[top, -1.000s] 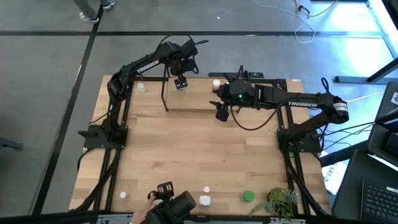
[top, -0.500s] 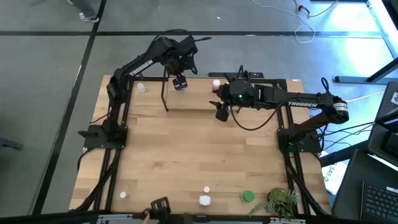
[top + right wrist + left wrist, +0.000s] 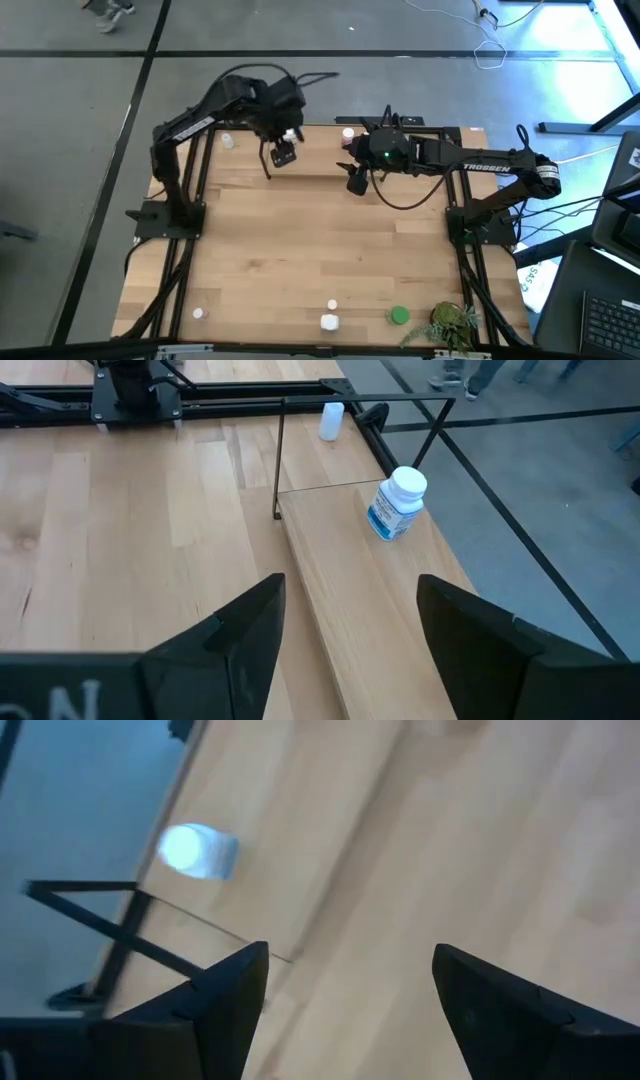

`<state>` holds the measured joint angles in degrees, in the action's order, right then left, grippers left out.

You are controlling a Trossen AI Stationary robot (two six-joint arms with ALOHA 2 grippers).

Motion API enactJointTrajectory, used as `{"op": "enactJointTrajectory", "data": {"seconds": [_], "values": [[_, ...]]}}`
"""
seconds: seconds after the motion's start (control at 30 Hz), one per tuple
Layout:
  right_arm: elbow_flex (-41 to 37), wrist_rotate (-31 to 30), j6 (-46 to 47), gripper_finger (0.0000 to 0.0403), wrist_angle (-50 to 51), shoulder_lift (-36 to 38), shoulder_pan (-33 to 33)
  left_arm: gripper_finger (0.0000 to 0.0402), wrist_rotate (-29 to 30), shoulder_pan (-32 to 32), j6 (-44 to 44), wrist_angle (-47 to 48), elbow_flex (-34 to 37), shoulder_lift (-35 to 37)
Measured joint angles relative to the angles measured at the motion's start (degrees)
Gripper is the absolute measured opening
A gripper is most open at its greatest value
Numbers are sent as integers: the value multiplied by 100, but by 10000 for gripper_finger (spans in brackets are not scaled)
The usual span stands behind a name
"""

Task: Pick and place medicine bottles onto shelf by color
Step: Put the green pill bottle on the shelf

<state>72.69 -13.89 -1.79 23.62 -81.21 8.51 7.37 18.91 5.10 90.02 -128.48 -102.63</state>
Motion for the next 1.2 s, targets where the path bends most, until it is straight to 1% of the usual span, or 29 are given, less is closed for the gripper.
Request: {"op": "enactJointTrajectory", "data": {"seconds": [0.17, 0.33, 0.43, 0.63, 0.7, 0.8, 0.87, 0.97, 1.07, 1.17, 1.2], "values": [[0, 0, -5, 229, 0, 0, -2, 276, 3, -785, 843, 9, 100, 263], [0, 1, -3, 229, 6, 0, 0, 276, 71, -1703, 1698, -8, 228, 443], [0, 2, -13, 229, 2, 0, -2, 276, 100, -2209, 2189, 0, 369, 528], [0, 52, 0, 229, -20, 0, -1, 276, 252, -3017, 3115, -1, 823, 698], [0, 64, 158, 229, -33, 0, -2, 276, 284, -3251, 3338, 0, 1053, 791], [0, 301, 774, 229, -25, 0, -11, 276, 463, -3512, 3642, -1, 1329, 881], [0, 570, 1075, 229, -31, 0, -11, 276, 537, -3738, 3819, -2, 1554, 1012], [0, 1257, 1187, 229, 99, 0, -11, 276, 536, -3964, 4008, 6, 1769, 1144], [0, 2292, 1128, 229, 218, 0, -98, 276, 587, -4242, 4182, -8, 2009, 1259], [0, 3374, 680, 229, 324, 0, -339, 276, 657, -4430, 4256, 2, 2190, 1362], [0, 3651, 493, 229, 328, -1, -464, 276, 706, -4517, 4289, -14, 2260, 1409]]}}
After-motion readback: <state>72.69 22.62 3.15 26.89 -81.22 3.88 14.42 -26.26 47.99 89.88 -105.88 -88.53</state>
